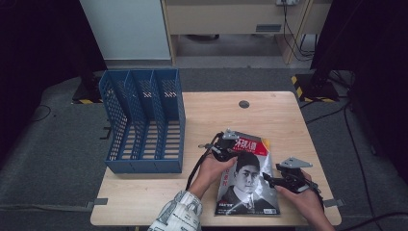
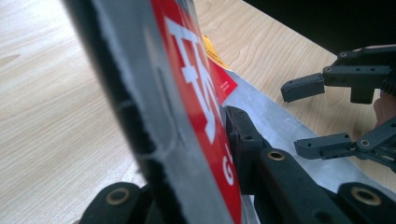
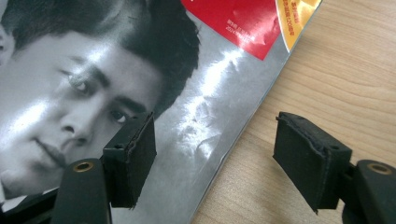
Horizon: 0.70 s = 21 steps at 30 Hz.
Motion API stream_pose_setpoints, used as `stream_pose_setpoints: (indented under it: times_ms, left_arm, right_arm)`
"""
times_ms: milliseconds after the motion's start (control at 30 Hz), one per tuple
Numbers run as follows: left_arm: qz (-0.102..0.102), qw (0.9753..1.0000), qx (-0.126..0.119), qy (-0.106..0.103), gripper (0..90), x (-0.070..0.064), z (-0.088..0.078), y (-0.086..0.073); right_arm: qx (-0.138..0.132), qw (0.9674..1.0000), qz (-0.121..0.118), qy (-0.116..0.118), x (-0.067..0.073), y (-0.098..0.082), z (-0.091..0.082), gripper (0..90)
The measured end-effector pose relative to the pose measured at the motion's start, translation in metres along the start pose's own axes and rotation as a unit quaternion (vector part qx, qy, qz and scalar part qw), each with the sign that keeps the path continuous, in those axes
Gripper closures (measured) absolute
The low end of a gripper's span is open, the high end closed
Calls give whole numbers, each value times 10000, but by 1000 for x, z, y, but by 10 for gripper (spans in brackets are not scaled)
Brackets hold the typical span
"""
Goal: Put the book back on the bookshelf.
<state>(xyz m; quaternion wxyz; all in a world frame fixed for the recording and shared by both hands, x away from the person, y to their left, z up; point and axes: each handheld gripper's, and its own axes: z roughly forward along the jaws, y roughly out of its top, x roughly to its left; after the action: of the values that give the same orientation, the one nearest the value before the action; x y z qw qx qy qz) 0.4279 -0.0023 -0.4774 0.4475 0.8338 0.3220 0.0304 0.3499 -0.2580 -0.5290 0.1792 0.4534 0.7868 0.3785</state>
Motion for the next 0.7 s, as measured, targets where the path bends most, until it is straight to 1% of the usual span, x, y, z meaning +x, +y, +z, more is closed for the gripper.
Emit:
stream_pose_setpoints:
  times_ms: [67,100,267,300,333,400,433,567,700]
  left_arm:
    - [-14,10000,-17,8,832,0,-1,1]
    - [0,10000,-23,9,832,1,-1,1]
    - [-54,10000,-82,-4,833,2,-4,3]
    - [-42,9999,-108,-2,834,3,-5,3]
    - [-71,9999,-132,-7,835,3,-6,4]
    - [-93,9998,-168,-15,838,3,-8,5]
    - [-90,9998,-181,-21,838,3,-9,5]
    - [-119,9997,-235,-13,840,3,-12,8]
    - [-123,9996,-244,-2,842,4,-13,8]
  right_arm:
    - [14,10000,8,-7,0,0,-1,306]
    - [2,10000,-26,-25,-1,0,-1,312]
    - [-21,10000,28,-34,-4,0,-3,354]
    - [-34,10000,35,-50,-4,0,-3,369]
    - [-40,10000,52,-60,-5,0,-4,387]
    - [-105,9998,88,-110,-8,1,-8,442]
    - [-105,9998,88,-110,-8,1,-8,442]
    - [-130,9998,144,-61,-10,0,-9,499]
    - [-113,9999,49,-30,-8,1,-9,508]
